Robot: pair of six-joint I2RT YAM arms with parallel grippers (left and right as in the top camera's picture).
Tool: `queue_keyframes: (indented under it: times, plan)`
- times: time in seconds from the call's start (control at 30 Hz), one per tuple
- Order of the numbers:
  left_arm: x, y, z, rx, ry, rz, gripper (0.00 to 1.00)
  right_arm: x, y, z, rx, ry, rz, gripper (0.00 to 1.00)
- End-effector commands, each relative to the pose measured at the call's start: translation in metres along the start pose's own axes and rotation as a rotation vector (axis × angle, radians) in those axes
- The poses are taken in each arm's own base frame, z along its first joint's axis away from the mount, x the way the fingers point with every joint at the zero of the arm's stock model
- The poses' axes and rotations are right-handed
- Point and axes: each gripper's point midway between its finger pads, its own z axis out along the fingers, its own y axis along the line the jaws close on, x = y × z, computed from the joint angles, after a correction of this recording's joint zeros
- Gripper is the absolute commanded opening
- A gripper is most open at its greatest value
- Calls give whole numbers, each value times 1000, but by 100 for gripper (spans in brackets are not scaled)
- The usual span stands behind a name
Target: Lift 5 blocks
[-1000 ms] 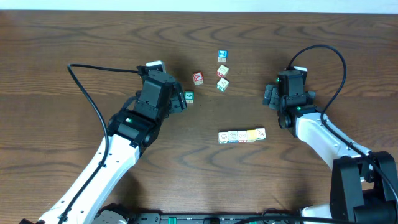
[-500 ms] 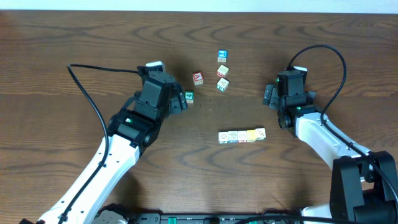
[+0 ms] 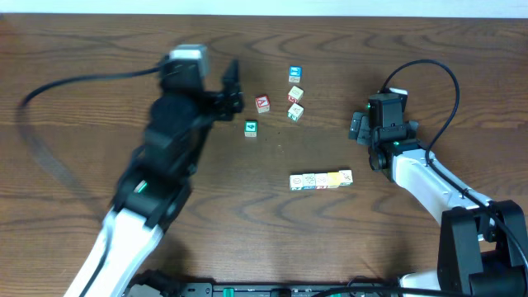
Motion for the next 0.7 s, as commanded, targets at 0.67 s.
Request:
queue_keyframes:
  times: [0.67]
  plan:
    - [80,115,-130,-149,-374,-32,81,0,-5,3,20,3,7,99]
